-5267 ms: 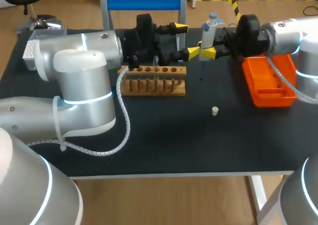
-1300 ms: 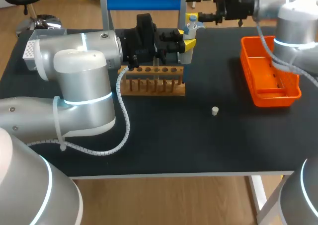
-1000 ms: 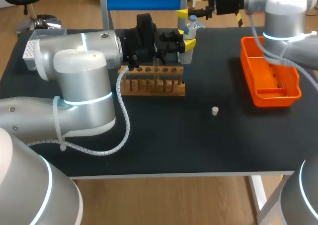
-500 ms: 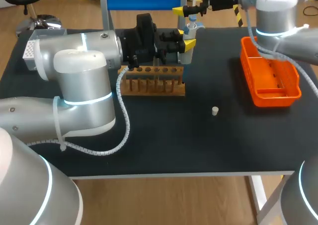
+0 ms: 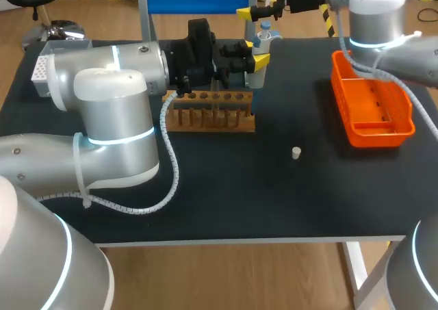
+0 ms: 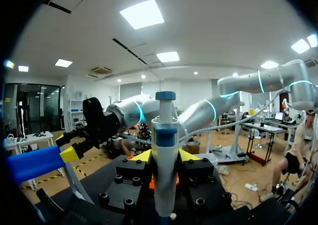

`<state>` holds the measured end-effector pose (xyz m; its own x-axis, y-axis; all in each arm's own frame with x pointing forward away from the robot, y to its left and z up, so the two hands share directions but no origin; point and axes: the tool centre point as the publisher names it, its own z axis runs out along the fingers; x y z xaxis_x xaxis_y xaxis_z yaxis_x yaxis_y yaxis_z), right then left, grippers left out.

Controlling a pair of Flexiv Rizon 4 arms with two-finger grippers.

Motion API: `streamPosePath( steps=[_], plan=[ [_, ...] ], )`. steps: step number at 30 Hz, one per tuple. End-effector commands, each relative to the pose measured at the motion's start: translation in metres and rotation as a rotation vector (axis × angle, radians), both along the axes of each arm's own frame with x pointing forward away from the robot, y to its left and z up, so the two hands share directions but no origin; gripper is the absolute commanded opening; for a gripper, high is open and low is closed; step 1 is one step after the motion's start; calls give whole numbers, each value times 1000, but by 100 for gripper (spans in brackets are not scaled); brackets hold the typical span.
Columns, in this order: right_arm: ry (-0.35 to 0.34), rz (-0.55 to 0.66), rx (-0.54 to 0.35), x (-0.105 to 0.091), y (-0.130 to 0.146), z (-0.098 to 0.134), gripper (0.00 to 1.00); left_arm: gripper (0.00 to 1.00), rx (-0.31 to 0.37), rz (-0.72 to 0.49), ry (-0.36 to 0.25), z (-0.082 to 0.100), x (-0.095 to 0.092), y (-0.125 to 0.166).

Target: Invert the test tube, pick up the pipette, mount the tip to pipette, aspirate from beaker and dispense into the tube, eject the tip, return the pipette, and cap with the stopper.

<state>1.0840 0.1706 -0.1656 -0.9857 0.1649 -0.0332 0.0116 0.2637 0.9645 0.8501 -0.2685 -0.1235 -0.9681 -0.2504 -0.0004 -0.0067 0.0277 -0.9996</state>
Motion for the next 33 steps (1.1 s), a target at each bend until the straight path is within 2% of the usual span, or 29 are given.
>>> streamPosePath(
  steps=[1,26,33],
  plan=[
    [1,1,-2,-1,-2,1,100,0,1,-1,1,1,0,0],
    [1,1,-2,-1,-2,1,100,0,1,-1,1,1,0,0],
    [1,1,-2,-1,-2,1,100,0,80,92,10,-2,15,30]
  ],
)
